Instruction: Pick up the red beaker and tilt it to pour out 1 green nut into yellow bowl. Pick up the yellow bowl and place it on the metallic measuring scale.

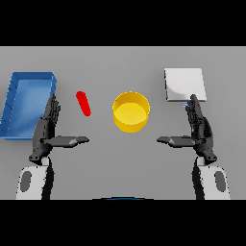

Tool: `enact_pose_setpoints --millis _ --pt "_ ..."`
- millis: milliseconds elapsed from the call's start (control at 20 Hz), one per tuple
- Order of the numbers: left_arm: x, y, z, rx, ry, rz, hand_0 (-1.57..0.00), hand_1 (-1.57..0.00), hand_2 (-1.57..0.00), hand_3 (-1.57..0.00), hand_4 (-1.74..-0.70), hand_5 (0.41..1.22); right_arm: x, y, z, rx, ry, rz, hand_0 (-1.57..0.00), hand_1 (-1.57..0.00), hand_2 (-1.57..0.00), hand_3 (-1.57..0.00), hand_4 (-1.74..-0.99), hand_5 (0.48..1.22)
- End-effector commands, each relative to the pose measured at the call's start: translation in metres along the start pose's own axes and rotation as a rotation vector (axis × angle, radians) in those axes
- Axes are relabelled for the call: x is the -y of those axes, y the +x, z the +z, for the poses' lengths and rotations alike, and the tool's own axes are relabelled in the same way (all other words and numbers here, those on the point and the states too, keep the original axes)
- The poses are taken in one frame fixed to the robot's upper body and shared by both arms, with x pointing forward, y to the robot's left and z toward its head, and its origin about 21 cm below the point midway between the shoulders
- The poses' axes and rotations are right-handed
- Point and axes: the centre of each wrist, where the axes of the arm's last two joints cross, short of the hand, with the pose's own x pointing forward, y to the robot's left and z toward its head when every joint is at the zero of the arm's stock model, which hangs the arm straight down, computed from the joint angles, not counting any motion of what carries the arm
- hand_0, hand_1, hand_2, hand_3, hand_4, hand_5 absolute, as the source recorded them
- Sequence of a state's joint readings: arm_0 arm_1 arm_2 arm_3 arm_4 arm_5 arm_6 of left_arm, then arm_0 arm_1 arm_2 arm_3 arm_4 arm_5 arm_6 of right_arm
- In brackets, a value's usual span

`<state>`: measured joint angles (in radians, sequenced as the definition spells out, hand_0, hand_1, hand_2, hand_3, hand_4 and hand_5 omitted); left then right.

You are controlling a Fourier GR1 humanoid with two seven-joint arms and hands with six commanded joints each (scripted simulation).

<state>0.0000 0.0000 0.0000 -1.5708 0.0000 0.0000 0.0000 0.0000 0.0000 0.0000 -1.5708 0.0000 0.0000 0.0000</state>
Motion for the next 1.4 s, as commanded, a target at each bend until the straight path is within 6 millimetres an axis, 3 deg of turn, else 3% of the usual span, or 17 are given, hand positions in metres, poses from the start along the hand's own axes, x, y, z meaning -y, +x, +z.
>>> enact_pose_setpoints --millis 0,250,300,400,650,1000,1350 --pt "0.001 0.0 0.001 0.002 0.0 0.001 0.0 0.0 0.0 0.0 -1.14 0.66 0.0 0.0 0.0 0.0 -0.001 -0.001 0.0 0.0 0.0 0.0 -1.071 0.578" --pt "0.01 -0.003 0.013 0.003 -0.004 0.005 0.0 0.0 0.0 0.0 -1.14 0.66 -0.001 0.002 -0.002 0.003 -0.001 0.0 0.0 0.0 0.0 0.0 -1.071 0.578" --pt "0.011 0.004 0.024 0.054 -0.041 -0.072 0.0 0.0 0.0 0.0 -1.14 0.66 0.003 0.006 0.005 0.084 0.005 0.154 0.0 0.0 0.0 0.0 -1.071 0.578" --pt "0.014 0.016 0.04 0.084 -0.08 -0.15 0.0 0.0 0.0 0.0 -1.14 0.66 -0.005 0.009 0.015 0.149 0.021 0.296 0.0 0.0 0.0 0.0 -1.066 0.576" --pt "0.017 0.027 0.046 0.023 -0.101 -0.202 0.0 0.0 0.0 0.0 -1.14 0.652 -0.01 0.015 0.021 0.152 0.053 0.317 0.0 0.0 0.0 0.0 -1.118 0.6" --pt "0.018 0.007 0.006 -0.062 -0.112 -0.206 0.0 0.0 0.0 0.0 -1.17 0.648 -0.008 0.016 0.021 0.164 0.09 0.253 0.0 0.0 0.0 0.0 -1.209 0.627" --pt "0.018 -0.007 -0.044 -0.056 -0.141 -0.232 0.0 0.0 0.0 0.0 -1.18 0.637 -0.007 0.015 0.018 0.152 0.091 0.246 0.0 0.0 0.0 0.0 -1.227 0.625"
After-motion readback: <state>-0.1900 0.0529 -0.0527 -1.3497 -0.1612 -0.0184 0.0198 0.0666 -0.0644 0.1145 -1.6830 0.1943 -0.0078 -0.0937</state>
